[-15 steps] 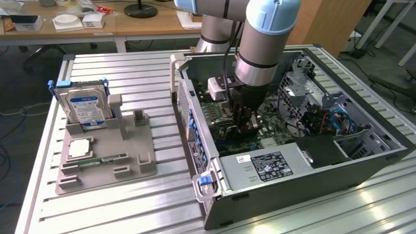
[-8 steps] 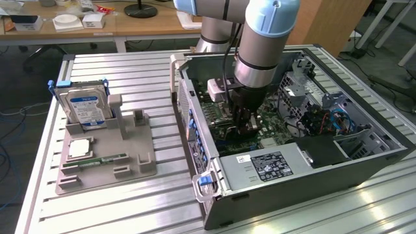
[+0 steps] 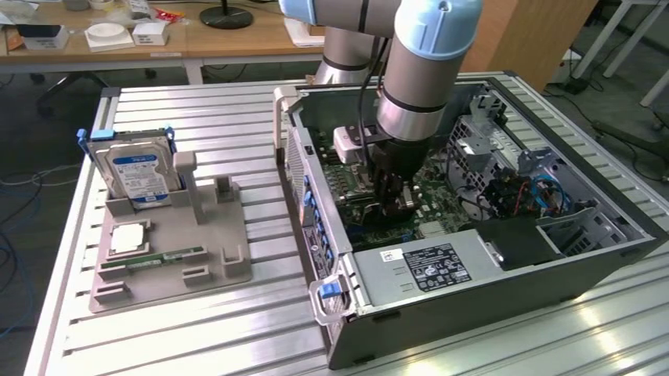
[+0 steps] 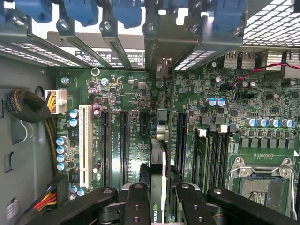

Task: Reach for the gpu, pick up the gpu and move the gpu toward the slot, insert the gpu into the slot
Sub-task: 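Insert the gpu into the slot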

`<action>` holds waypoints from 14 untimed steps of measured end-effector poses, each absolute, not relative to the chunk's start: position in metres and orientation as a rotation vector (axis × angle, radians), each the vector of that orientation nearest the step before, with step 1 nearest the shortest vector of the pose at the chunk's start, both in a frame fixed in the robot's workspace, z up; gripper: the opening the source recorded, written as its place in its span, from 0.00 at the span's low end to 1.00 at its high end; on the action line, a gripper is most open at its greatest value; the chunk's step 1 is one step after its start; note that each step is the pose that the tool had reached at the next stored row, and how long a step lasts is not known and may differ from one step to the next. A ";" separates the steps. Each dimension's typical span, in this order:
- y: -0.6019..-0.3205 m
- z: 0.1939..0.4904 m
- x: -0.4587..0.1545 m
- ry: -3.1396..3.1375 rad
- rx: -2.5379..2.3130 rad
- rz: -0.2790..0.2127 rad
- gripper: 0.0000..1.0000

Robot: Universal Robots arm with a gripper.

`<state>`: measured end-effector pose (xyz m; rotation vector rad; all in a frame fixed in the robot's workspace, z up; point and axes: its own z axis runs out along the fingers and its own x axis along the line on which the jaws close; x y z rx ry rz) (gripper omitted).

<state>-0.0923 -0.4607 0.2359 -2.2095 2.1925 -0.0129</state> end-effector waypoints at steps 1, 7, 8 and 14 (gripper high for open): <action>-0.461 0.236 -0.092 2.192 -2.209 -0.013 0.26; -0.461 0.241 -0.092 2.192 -2.209 -0.014 0.33; -0.461 0.243 -0.092 2.192 -2.209 -0.014 0.33; -0.461 0.259 -0.092 2.190 -2.207 -0.017 0.33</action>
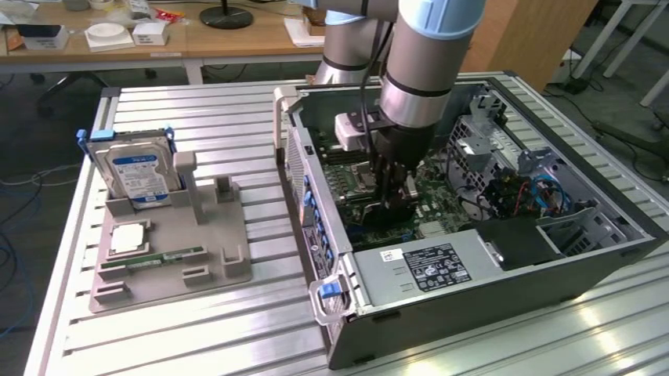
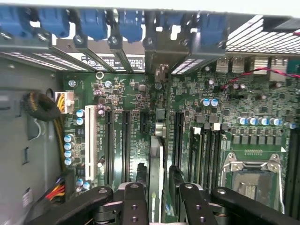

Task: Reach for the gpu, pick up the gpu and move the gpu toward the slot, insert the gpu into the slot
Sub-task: 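Insert the gpu into the slot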

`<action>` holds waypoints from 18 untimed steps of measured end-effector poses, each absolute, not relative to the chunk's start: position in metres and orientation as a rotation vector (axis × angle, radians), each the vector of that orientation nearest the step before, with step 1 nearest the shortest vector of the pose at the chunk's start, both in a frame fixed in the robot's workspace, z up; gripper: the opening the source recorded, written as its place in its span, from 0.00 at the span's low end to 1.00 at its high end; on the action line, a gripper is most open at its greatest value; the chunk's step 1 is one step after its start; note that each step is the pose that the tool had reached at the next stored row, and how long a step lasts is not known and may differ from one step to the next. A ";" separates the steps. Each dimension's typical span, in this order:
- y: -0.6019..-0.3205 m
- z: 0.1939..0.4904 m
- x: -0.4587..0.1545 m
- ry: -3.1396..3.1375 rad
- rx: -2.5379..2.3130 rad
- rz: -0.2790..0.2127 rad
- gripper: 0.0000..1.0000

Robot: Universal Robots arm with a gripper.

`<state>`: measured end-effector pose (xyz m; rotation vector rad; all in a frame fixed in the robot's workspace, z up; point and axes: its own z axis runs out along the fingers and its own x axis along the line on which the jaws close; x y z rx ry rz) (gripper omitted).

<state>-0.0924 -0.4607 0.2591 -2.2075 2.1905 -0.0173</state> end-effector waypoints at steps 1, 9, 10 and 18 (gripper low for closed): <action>-0.461 0.262 -0.092 2.190 -2.207 -0.018 0.33; -0.458 0.274 -0.092 2.183 -2.200 -0.034 0.33; -0.458 0.274 -0.092 2.183 -2.200 -0.034 0.33; -0.458 0.274 -0.092 2.183 -2.200 -0.034 0.33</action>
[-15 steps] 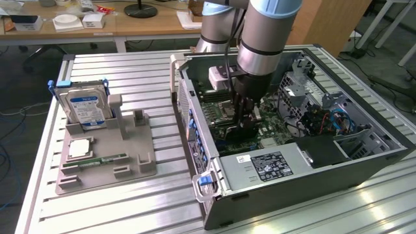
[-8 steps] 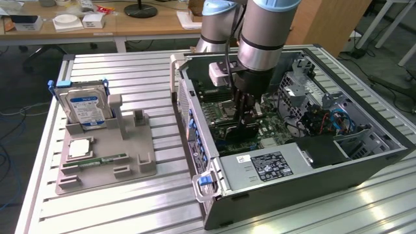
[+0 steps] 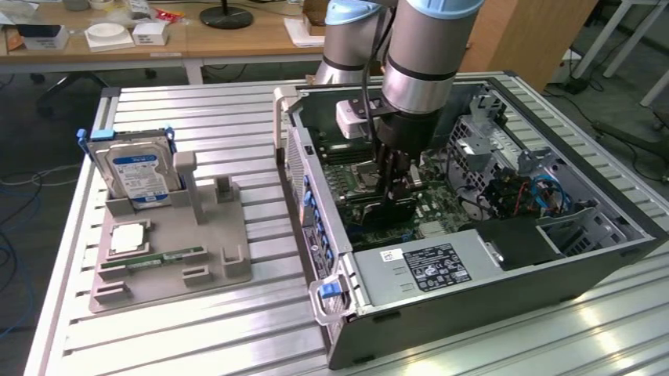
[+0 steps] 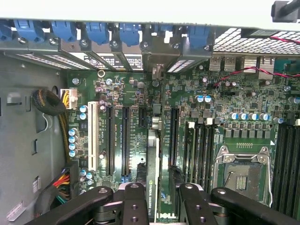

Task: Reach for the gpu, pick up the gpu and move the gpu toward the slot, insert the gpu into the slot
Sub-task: 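Insert the gpu into the slot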

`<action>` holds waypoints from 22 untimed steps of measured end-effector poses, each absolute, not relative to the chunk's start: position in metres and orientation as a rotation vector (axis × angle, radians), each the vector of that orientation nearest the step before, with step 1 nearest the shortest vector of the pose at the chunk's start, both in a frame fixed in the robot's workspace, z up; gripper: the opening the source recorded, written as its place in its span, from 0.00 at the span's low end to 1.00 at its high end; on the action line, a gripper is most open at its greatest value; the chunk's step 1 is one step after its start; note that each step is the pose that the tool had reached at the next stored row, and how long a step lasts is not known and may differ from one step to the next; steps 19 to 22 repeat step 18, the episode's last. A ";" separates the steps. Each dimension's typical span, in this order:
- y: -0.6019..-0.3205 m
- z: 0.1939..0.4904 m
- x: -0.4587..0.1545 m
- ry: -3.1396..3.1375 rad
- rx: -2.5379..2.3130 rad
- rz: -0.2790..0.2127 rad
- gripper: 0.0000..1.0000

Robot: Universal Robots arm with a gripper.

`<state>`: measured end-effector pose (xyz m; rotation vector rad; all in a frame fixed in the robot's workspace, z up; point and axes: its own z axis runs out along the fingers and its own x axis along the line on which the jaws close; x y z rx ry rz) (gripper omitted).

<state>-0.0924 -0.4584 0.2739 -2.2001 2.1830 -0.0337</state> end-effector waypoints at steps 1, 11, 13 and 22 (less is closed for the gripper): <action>-0.458 0.274 -0.092 2.183 -2.200 -0.034 0.33; -0.458 0.274 -0.092 2.183 -2.200 -0.034 0.10; -0.458 0.274 -0.092 2.183 -2.200 -0.034 0.10; -0.458 0.274 -0.092 2.183 -2.200 -0.034 0.10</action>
